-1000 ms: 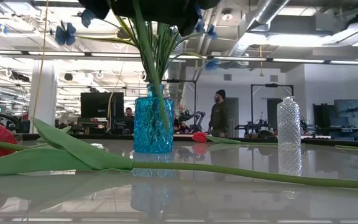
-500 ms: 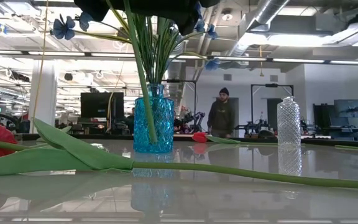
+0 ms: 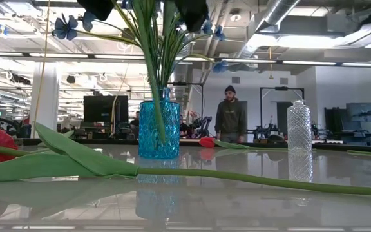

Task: Sort flowers into vase by color
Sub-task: Put the black tulip into the blue vase

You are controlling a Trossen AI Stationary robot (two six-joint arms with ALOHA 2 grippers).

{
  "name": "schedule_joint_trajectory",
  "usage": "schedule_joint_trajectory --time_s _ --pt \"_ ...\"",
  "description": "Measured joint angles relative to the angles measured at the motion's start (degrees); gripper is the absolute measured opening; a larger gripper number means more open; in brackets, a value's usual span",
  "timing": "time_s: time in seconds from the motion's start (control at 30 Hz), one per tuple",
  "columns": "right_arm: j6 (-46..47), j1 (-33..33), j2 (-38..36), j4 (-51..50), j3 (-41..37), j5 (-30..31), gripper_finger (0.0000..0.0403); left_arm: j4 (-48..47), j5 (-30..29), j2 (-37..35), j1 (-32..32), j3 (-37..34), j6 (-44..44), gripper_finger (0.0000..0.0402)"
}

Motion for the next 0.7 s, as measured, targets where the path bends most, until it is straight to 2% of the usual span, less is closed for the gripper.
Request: schedule_joint_trajectory --time_s 0.17,0.37,0.6,0.7 --pt "-1.55 2.40 -5.81 -5.88 -0.04 -0.62 0.0025 -3.64 -0.22 -1.78 -0.66 -0.04 0.16 0.0130" --pt "-6.95 5.53 -14.85 -11.42 -0.02 0.31 0.0027 -11.47 -0.20 -4.07 -1.95 -0.04 0.20 0.0137" --pt "-10.80 7.01 -26.04 -19.66 -0.03 15.10 0.0026 -18.42 -0.16 -2.54 -3.70 -0.04 -1.91 0.0137" --pt "-13.64 5.96 -30.36 -17.40 -0.07 16.83 0.0026 -18.27 1.09 -1.02 -4.85 -0.04 -1.02 0.0137"
